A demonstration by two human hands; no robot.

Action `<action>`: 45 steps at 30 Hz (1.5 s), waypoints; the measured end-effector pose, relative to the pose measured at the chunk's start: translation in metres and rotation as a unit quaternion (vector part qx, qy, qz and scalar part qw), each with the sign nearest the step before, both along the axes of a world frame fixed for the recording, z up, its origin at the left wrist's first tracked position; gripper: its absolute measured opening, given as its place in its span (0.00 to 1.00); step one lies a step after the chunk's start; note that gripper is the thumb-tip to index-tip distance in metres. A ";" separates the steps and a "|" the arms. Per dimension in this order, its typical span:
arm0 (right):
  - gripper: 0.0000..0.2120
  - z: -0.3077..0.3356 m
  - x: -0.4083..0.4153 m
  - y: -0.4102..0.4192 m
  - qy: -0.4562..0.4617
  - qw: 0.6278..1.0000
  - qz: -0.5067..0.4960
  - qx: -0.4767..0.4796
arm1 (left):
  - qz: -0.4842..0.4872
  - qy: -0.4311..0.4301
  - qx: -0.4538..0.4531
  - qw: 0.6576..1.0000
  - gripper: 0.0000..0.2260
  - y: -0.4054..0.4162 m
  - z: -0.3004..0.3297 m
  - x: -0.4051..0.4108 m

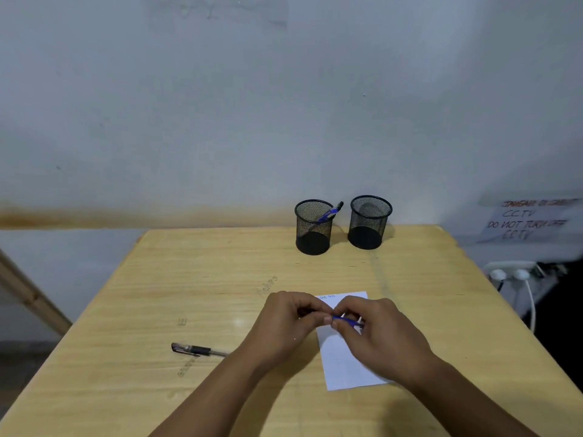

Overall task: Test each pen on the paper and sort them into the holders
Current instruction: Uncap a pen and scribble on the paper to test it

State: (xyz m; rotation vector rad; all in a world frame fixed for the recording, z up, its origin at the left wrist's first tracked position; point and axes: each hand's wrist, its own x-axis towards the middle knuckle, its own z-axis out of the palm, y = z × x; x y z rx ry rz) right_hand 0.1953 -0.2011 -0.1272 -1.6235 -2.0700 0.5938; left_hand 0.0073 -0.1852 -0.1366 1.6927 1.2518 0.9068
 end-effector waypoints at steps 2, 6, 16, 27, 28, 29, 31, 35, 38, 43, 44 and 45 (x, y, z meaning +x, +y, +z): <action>0.06 -0.001 0.001 -0.003 -0.028 0.999 -0.017 0.003 | -0.001 0.006 0.000 1.000 0.05 0.000 -0.001 0.001; 0.08 -0.005 0.005 -0.002 -0.026 0.999 -0.034 -0.018 | 0.012 0.040 0.014 0.999 0.04 0.005 -0.002 -0.003; 0.20 -0.019 0.020 0.009 0.279 0.938 -0.120 -0.168 | 0.226 0.139 0.001 0.964 0.08 0.026 -0.020 -0.036; 0.09 -0.019 0.017 0.023 0.477 0.842 -0.177 -0.181 | 0.113 0.256 0.174 0.944 0.03 0.012 -0.035 -0.012; 0.09 -0.020 0.017 0.024 0.478 0.847 -0.162 -0.168 | 0.081 0.256 0.168 0.949 0.02 0.008 -0.033 -0.005; 0.12 -0.024 0.018 0.024 0.460 0.863 -0.147 -0.145 | 0.052 0.255 0.157 0.953 0.05 0.005 -0.035 0.001; 0.17 -0.031 0.017 0.025 0.413 0.893 -0.144 -0.103 | 0.016 0.287 0.127 0.949 0.25 0.003 -0.038 0.007; 0.08 -0.031 0.008 0.036 0.401 0.891 -0.202 -0.068 | -0.008 0.350 0.102 0.931 0.37 0.005 -0.043 0.011; 0.04 -0.034 0.002 0.046 0.339 0.917 -0.202 -0.060 | -0.018 0.377 0.110 0.919 0.37 0.006 -0.051 0.010; 0.05 -0.039 -0.001 0.057 0.285 0.936 -0.201 -0.050 | -0.011 0.385 0.112 0.916 0.37 0.006 -0.060 0.011; 0.05 -0.040 -0.002 0.059 0.271 0.941 -0.200 -0.045 | -0.010 0.383 0.110 0.917 0.38 0.006 -0.060 0.011; 0.04 -0.042 -0.002 0.060 0.255 0.945 -0.200 -0.041 | -0.008 0.383 0.109 0.917 0.38 0.006 -0.060 0.011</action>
